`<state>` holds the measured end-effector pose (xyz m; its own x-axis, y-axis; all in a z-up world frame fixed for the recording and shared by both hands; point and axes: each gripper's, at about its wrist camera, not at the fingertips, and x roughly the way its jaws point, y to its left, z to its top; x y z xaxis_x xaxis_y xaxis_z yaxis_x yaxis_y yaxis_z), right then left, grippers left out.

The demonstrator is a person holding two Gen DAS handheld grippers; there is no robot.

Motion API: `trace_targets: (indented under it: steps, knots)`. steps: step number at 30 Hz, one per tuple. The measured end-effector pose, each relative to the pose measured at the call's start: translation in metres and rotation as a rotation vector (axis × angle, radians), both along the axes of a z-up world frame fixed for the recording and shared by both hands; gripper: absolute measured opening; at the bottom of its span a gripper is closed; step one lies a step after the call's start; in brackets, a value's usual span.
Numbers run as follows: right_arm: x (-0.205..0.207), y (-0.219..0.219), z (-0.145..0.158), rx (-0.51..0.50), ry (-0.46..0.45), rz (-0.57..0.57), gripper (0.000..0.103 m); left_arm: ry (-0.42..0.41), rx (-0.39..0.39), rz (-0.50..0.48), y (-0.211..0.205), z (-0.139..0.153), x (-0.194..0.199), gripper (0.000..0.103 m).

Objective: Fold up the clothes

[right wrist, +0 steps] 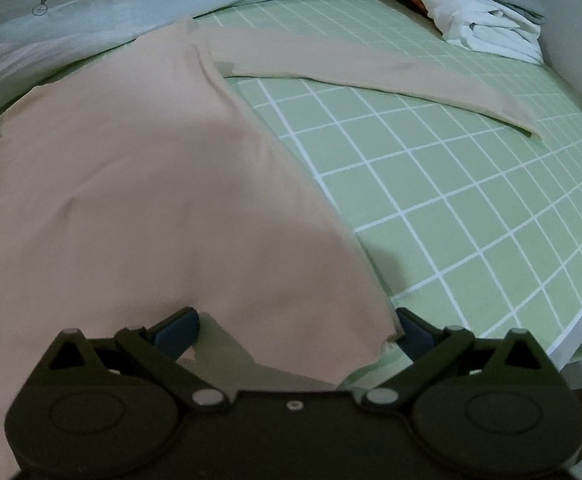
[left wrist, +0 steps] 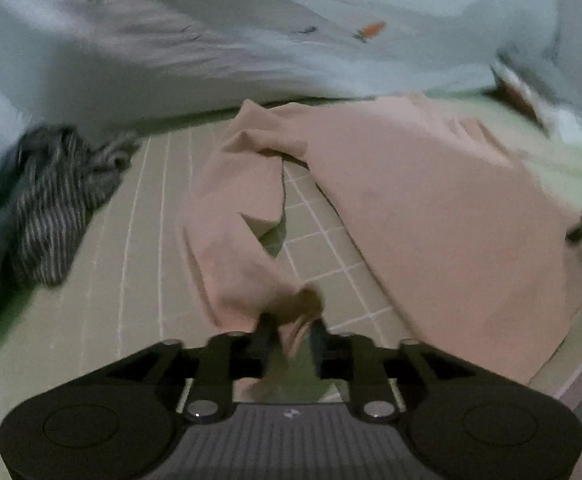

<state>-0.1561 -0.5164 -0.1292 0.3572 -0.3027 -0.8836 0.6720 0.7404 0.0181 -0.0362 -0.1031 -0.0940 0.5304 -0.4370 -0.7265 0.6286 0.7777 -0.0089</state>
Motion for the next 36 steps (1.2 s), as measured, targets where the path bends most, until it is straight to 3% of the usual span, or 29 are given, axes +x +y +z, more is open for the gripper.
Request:
trace_targets:
  steps: [4,7,10,17,21,22,23,26,30,32,36]
  knots:
    - [0.0,0.0,0.0,-0.001,0.001,0.003,0.103,0.123,-0.197,0.115,0.035,0.01,0.017,0.055]
    - [0.0,-0.001,0.0,-0.003,-0.001,0.004,0.103,0.166,-0.339,0.2,0.06,0.018,0.023,0.063]
    - [0.0,0.0,0.0,-0.006,-0.003,0.0,0.103,0.163,-0.363,0.297,0.073,0.018,0.028,0.065]
    - [0.001,0.002,0.001,-0.009,-0.004,-0.003,0.103,0.229,-0.131,0.369,0.052,-0.014,0.038,0.062]
    - [0.001,0.003,0.001,-0.008,-0.002,-0.013,0.103,0.225,-0.026,0.391,0.041,-0.025,0.041,0.04]
    - [0.001,0.003,0.002,-0.009,-0.002,-0.017,0.103,0.212,-0.01,0.391,0.038,-0.025,0.04,0.03]
    - [0.0,0.004,0.002,-0.01,-0.002,-0.02,0.103,0.219,-0.013,0.395,0.04,-0.026,0.041,0.006]
    - [0.001,0.007,0.002,-0.009,-0.001,-0.028,0.103,0.249,-0.021,0.416,0.049,-0.025,0.045,0.005]
    - [0.0,0.007,0.003,-0.002,0.004,-0.028,0.103,0.212,0.087,0.505,0.07,-0.018,0.048,0.004]
    - [-0.001,0.007,0.003,-0.003,0.003,-0.028,0.103,0.232,0.082,0.572,0.092,-0.017,0.052,0.004]
    - [0.0,0.004,0.005,-0.008,0.008,-0.022,0.103,0.245,0.068,0.605,0.115,-0.016,0.058,0.005]
